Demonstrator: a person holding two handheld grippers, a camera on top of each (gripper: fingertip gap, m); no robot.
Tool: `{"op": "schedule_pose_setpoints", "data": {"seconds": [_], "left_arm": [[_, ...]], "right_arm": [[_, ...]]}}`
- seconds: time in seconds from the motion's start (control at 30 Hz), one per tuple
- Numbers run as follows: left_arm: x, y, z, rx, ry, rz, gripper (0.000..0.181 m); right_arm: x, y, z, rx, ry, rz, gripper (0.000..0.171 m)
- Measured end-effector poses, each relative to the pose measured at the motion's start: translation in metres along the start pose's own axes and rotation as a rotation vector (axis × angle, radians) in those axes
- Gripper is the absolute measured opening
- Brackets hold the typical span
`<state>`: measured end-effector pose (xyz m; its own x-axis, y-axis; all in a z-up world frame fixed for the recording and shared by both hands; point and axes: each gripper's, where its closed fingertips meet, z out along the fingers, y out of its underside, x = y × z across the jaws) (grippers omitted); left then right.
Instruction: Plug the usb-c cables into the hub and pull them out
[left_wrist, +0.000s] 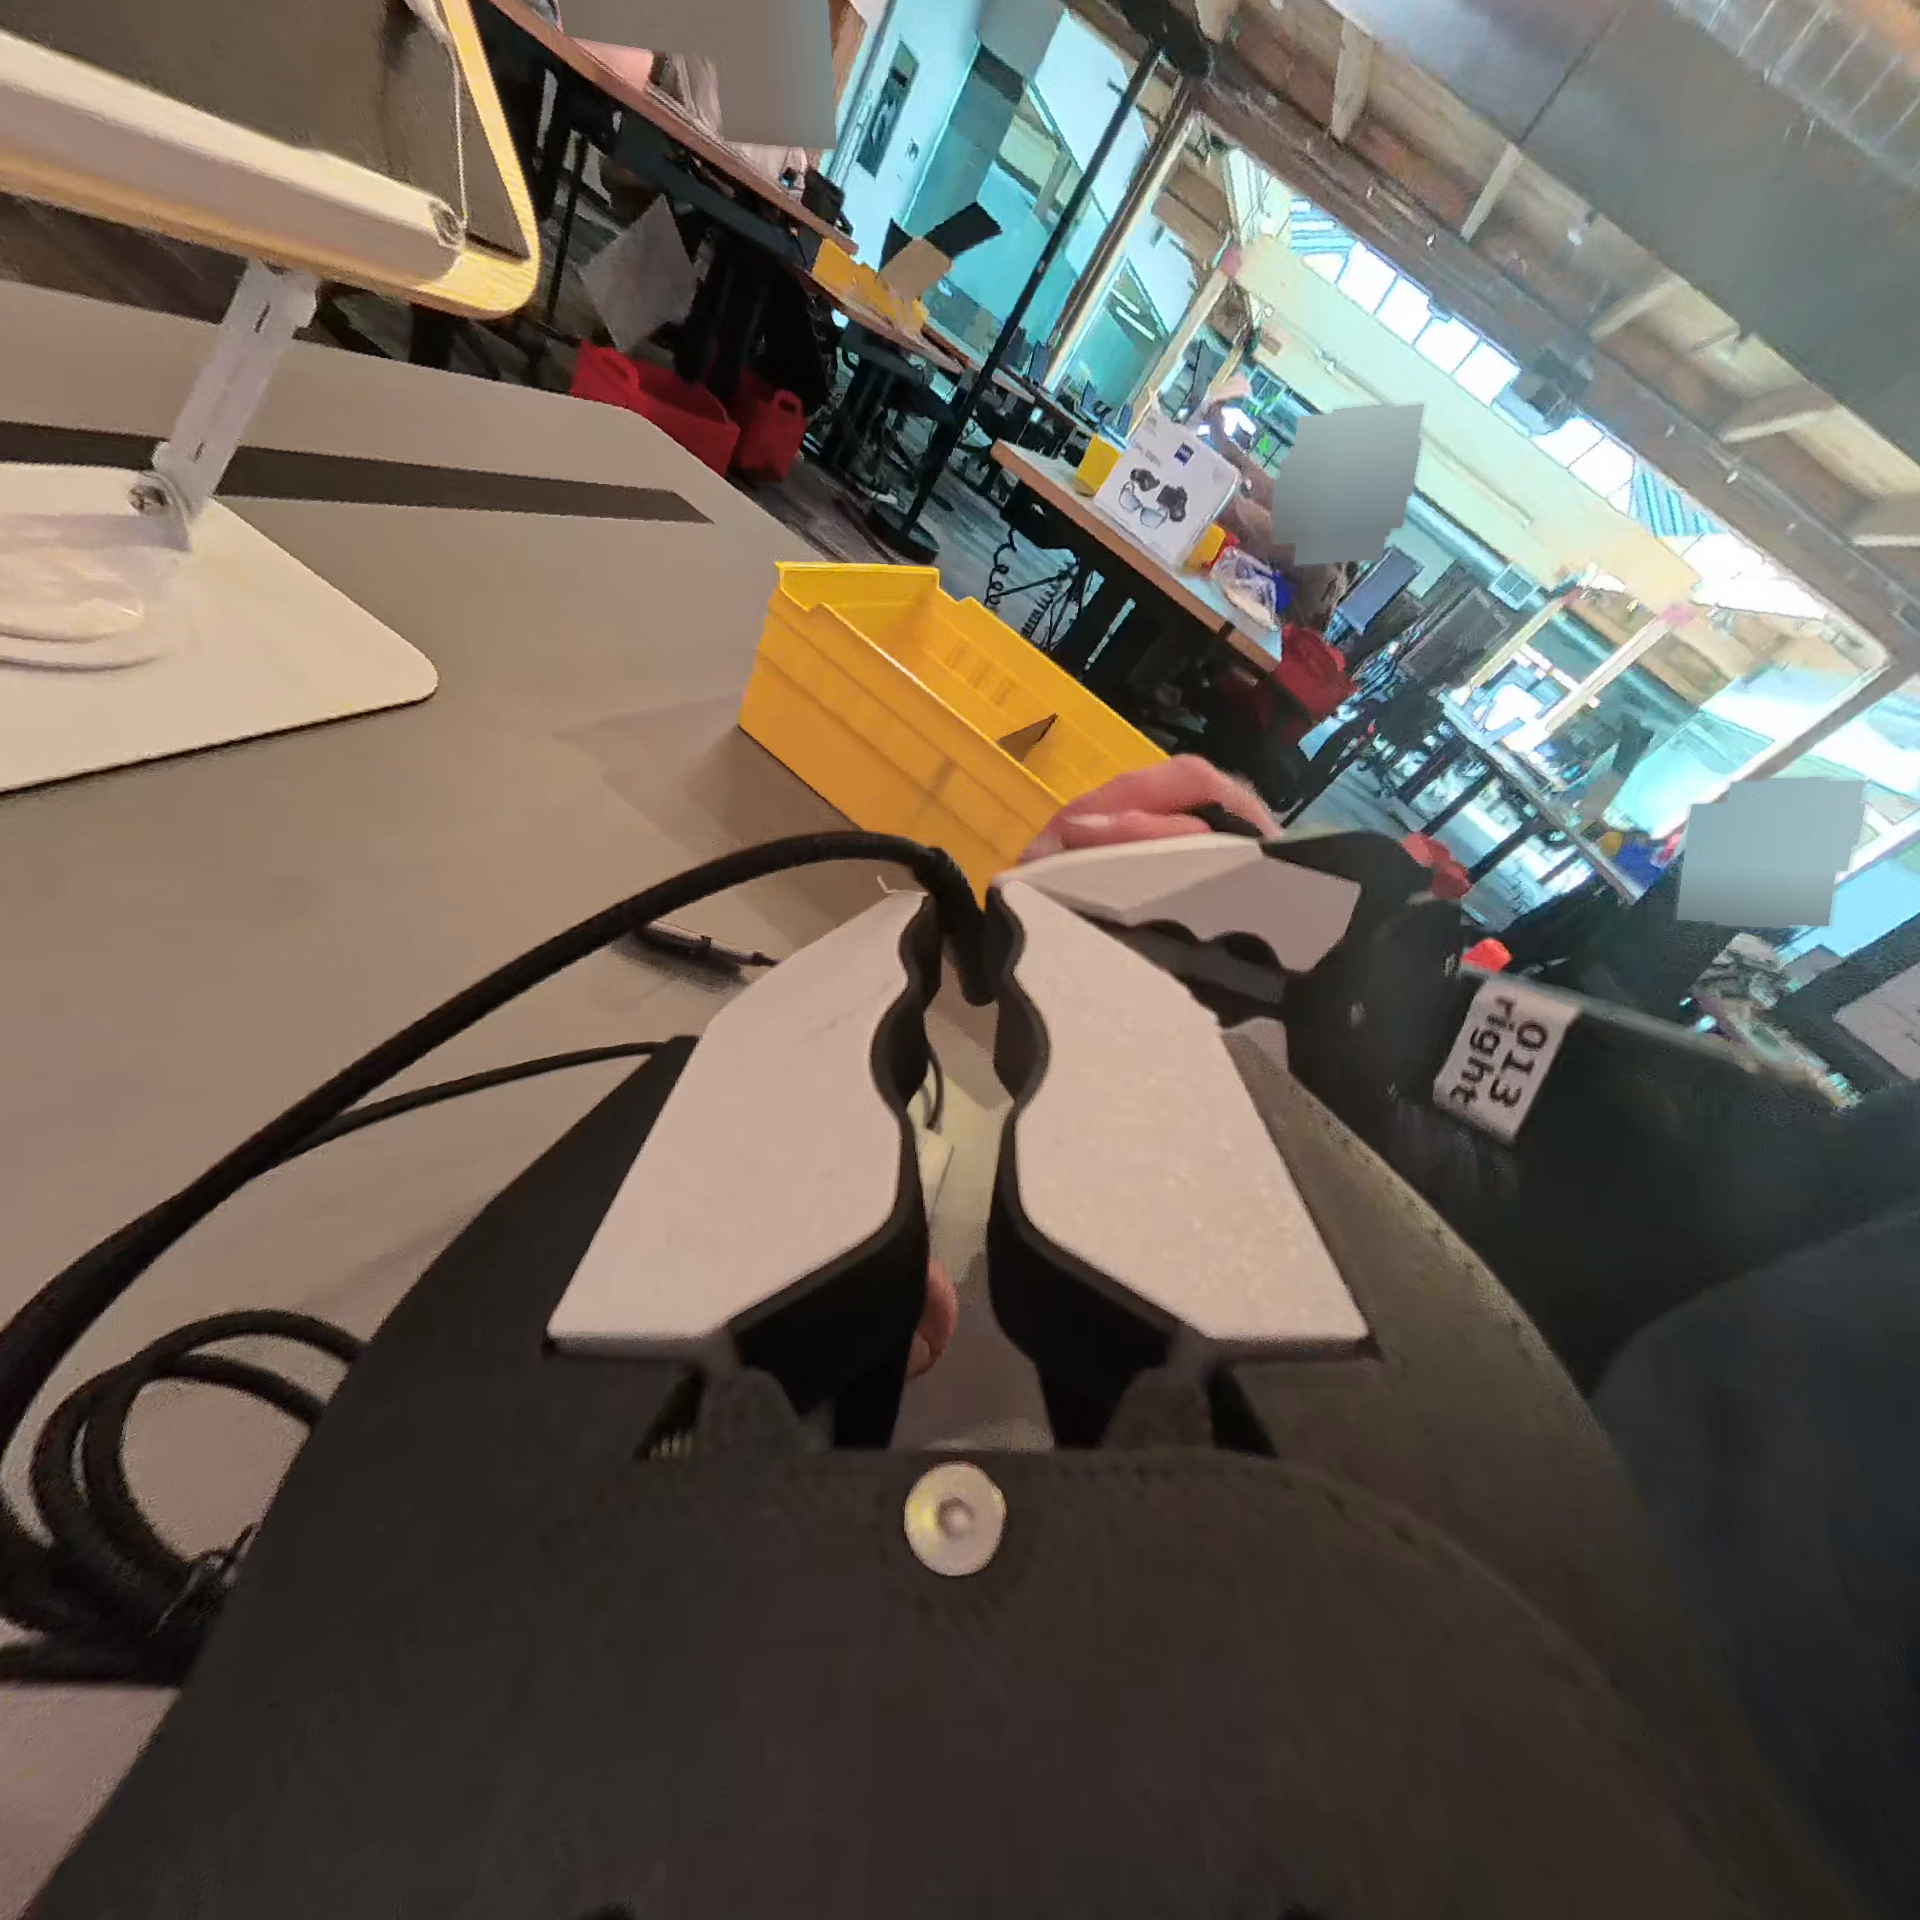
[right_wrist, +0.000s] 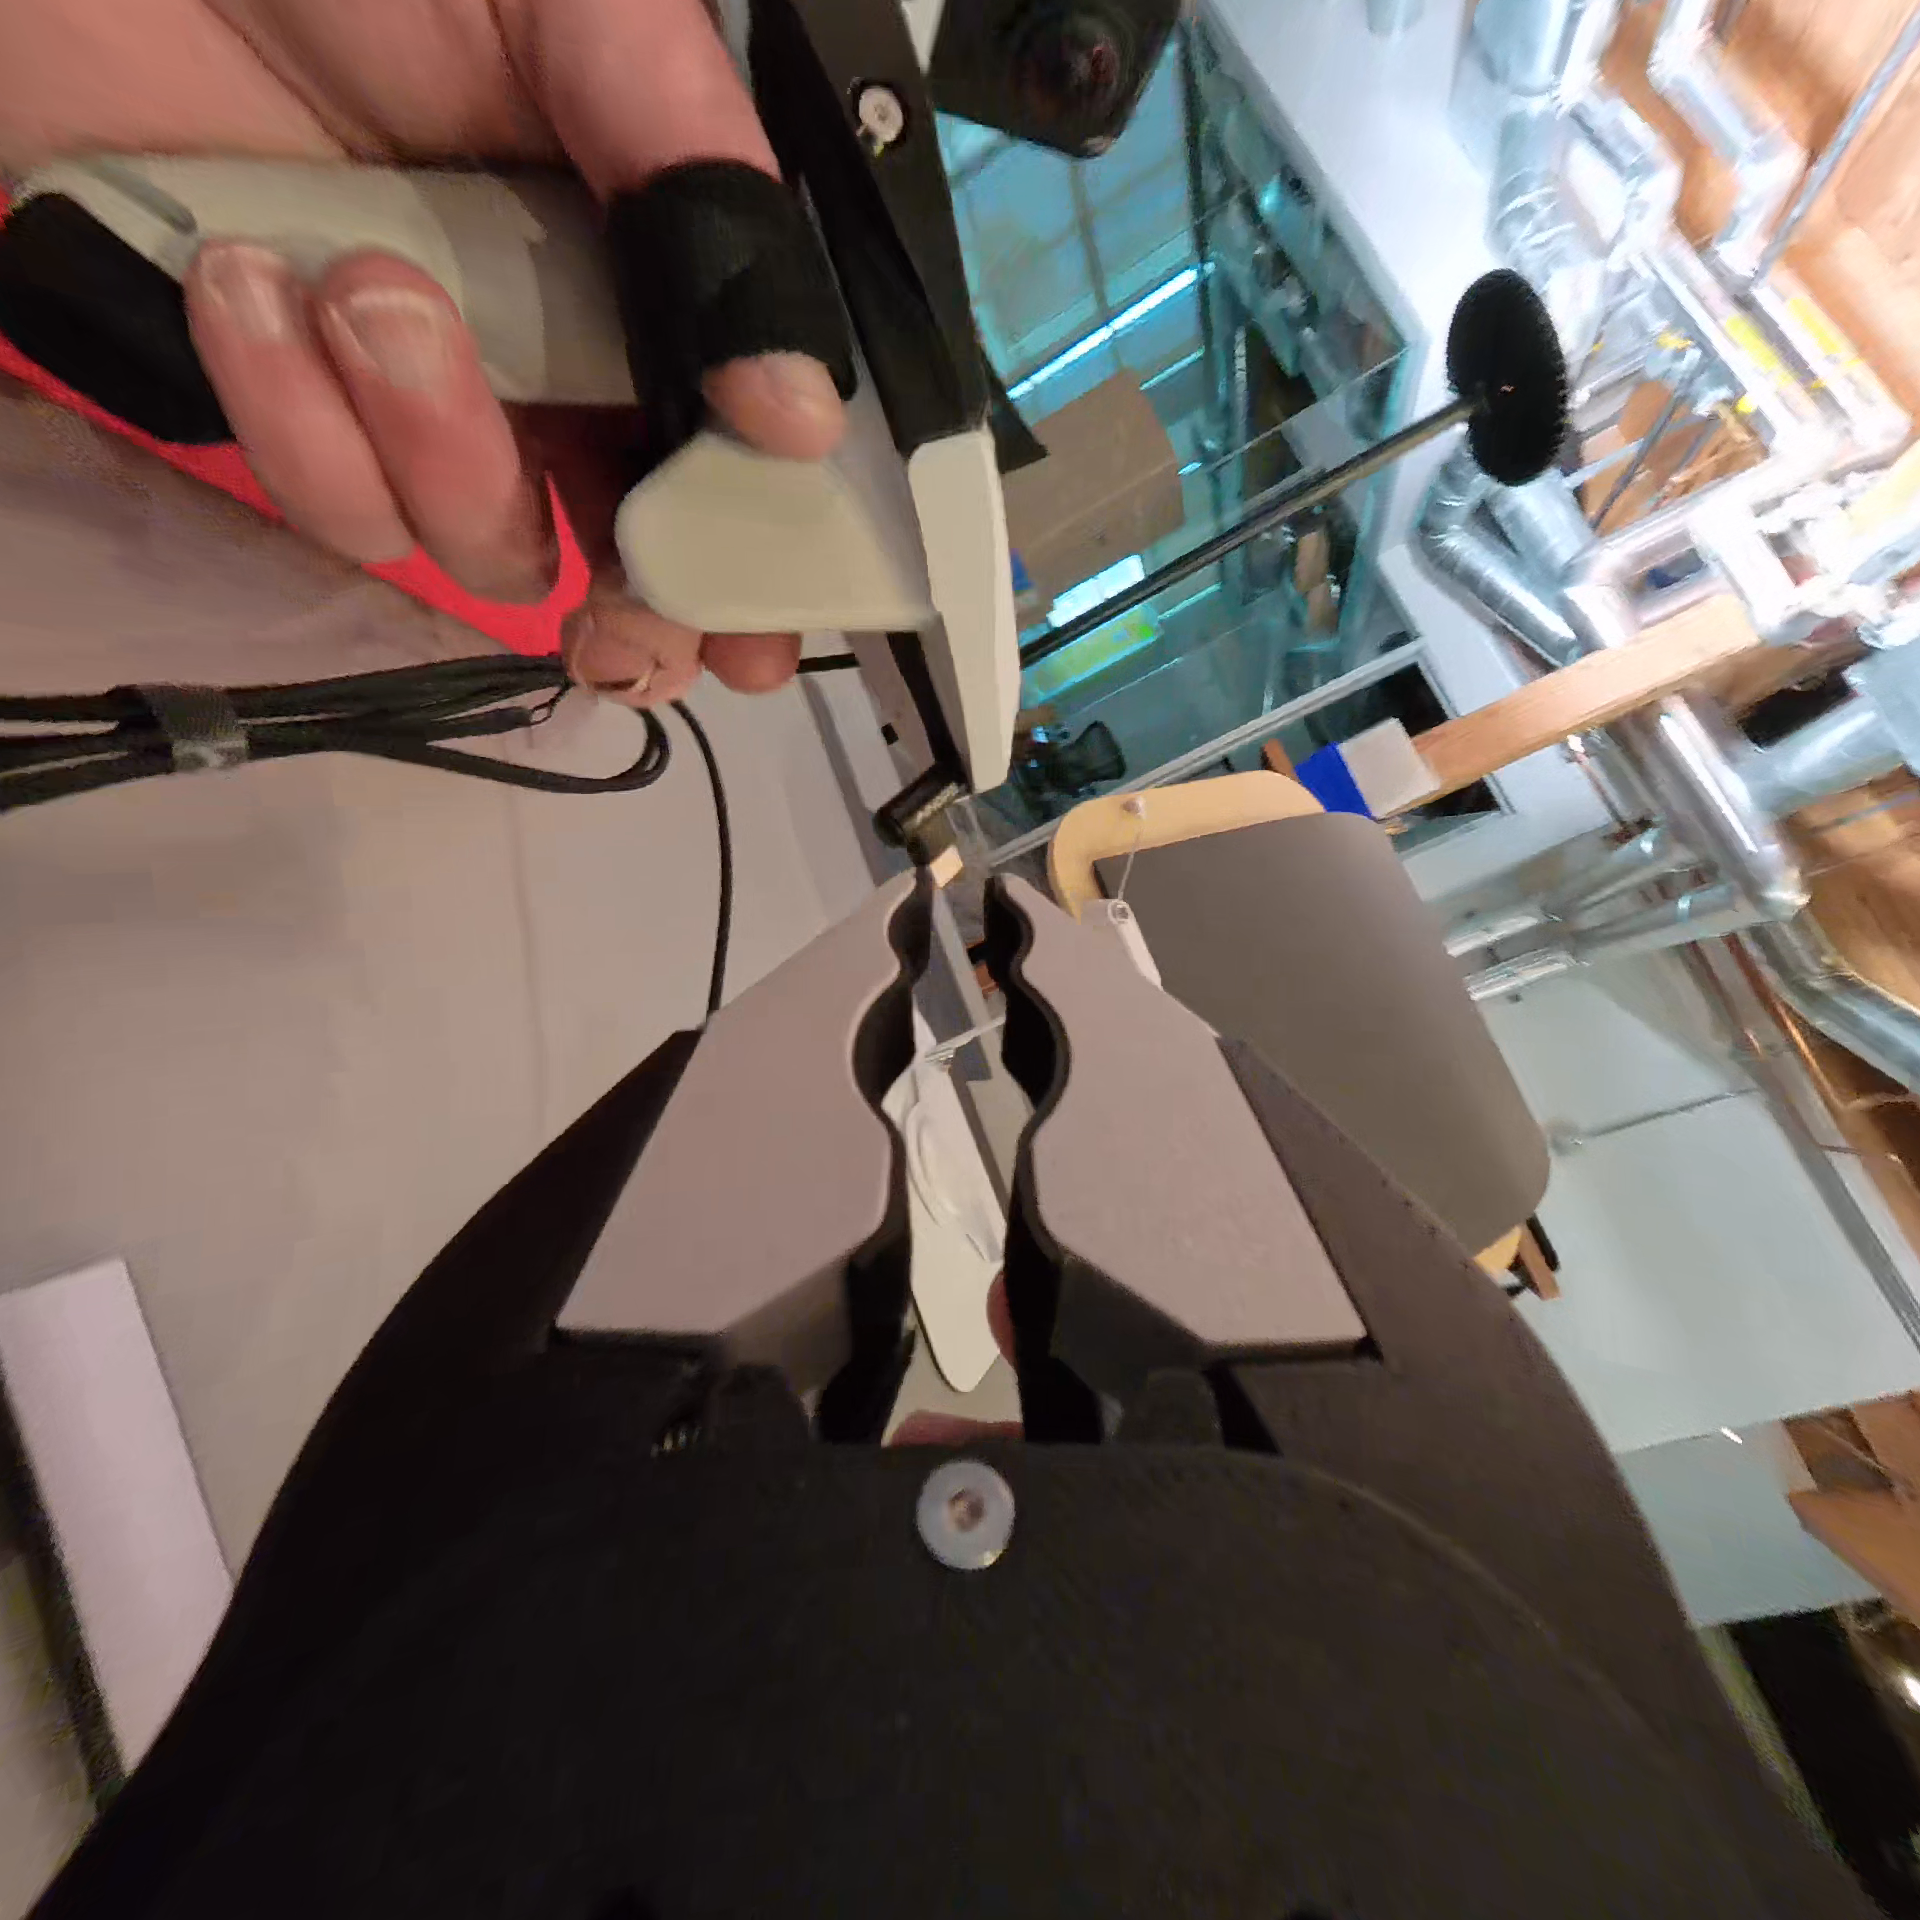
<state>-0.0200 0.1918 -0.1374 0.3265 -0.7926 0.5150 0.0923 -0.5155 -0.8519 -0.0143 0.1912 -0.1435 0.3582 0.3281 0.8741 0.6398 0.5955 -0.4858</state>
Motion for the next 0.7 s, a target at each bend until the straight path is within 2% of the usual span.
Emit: {"op": "schedule_pose_setpoints", "data": {"seconds": [0.17, 0.37, 0.43, 0.6, 0.7], "left_arm": [[0.01, 0.005, 0.001, -0.078, 0.042, 0.045, 0.007], [0.014, 0.014, -0.002, -0.156, 0.079, 0.057, 0.007], [0.017, 0.016, -0.002, -0.171, 0.106, 0.051, 0.007], [0.018, 0.02, -0.002, -0.185, 0.123, 0.046, 0.008], [0.016, 0.021, -0.001, -0.18, 0.093, 0.128, 0.012]], "right_arm": [[-0.011, 0.005, 0.001, 0.0, -0.166, -0.086, 0.011], [-0.013, -0.001, 0.002, 0.027, -0.212, -0.147, 0.012], [-0.019, -0.004, 0.001, 0.043, -0.241, -0.165, 0.007], [-0.024, -0.006, -0.004, 0.061, -0.317, -0.105, 0.006], [-0.024, -0.006, -0.006, 0.049, -0.361, -0.062, 0.005]]}}
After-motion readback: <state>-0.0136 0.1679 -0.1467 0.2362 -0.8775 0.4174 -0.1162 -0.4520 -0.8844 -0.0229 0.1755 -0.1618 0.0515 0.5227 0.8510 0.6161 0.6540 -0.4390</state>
